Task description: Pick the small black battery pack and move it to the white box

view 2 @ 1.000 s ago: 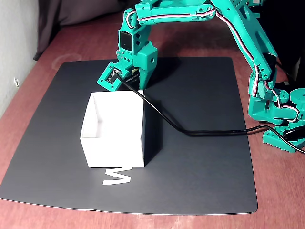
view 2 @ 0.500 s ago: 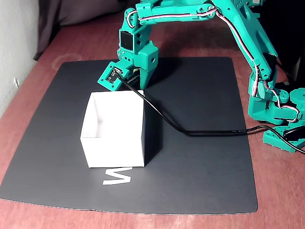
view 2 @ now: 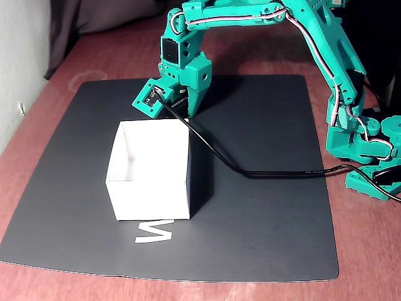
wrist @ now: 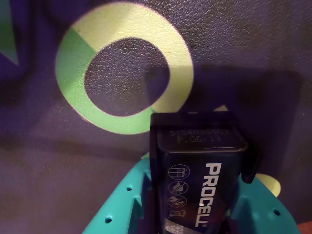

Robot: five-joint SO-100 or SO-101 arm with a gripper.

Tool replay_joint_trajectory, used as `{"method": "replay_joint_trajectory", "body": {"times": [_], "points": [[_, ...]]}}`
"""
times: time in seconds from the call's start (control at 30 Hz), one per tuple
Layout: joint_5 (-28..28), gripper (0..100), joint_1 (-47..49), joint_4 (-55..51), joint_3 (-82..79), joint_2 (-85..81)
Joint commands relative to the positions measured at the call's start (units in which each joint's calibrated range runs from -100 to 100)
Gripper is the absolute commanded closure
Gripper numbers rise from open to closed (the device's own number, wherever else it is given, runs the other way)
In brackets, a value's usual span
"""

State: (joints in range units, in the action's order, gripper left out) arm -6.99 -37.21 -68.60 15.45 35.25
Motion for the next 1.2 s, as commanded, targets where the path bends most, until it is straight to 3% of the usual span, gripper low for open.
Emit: {"method": "replay_joint_trajectory", "body": {"times": [0.0,0.83,0.97,1.17], "points": [[0.06,91,-2.62,-0.64,-1.17,0.48],[0.01,91,-2.27,-0.81,-0.99,-4.08],[0.17,99,-2.50,-0.81,-0.90,-4.26],[0.22,99,-2.62,-0.81,-0.81,-4.26]]}}
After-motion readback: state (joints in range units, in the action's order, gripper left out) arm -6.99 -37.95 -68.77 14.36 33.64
